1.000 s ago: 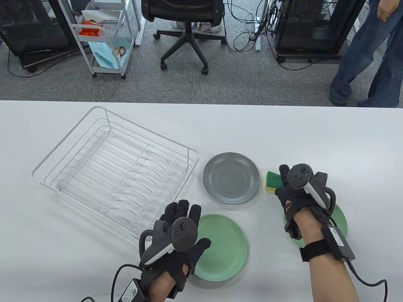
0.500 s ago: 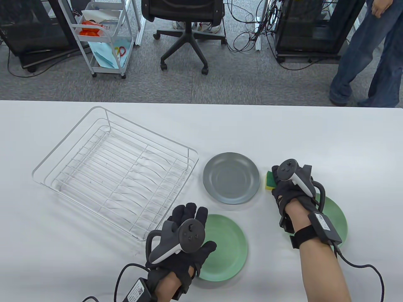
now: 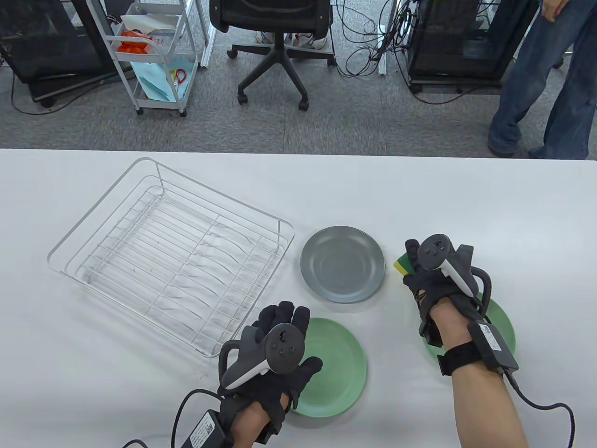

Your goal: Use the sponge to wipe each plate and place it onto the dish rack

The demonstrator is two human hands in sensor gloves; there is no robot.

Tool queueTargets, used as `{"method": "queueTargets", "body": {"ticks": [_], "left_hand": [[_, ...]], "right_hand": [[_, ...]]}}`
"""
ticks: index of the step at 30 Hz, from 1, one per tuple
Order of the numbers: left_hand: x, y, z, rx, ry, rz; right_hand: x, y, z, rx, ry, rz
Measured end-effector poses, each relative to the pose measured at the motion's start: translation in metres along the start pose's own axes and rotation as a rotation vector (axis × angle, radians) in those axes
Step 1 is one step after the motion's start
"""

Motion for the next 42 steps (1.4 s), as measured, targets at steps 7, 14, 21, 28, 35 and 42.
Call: {"method": "queueTargets", "body": {"ticks": [7,14,21,28,35,42], "left_hand": [[-0.003,-0.002,-0.005,-0.002,0.013,-0.005],[-0.005,-0.003,-0.006,0.007,0.003,-0.015],[-0.006,0.001,-0.008,0.037,0.004,-0.024],[-0.01,0.008,-0.014,0.095,0.011,-0.032],[-0.013,0.011,-0.022,0.171,-0.014,-0.071],[-0.021,0.014,-0.036,0.255,0.005,-0.165]], "right_hand": [[-0.026,-0.017,0.063,-0.159,0.159,-0.003],[-0.034,-0.036,0.116,-0.216,0.203,-0.064],[-0.014,-0.052,0.151,-0.237,0.154,-0.176],[0.007,-0.052,0.159,-0.215,0.144,-0.192],[0.022,-0.043,0.147,-0.231,0.106,-0.222],[0.03,-0.037,0.142,-0.217,0.041,-0.247]]}}
Point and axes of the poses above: the tracker on the back of each hand, its own y axis roughly to the little-finger side, its own z axis roughly from the fingertips to the wrist, x = y × z, the point moved 2 cm from there along -z, roughly from the wrist to the fingertips, and after that the axes turned 4 degrees about -z, right-handed, at the moved point
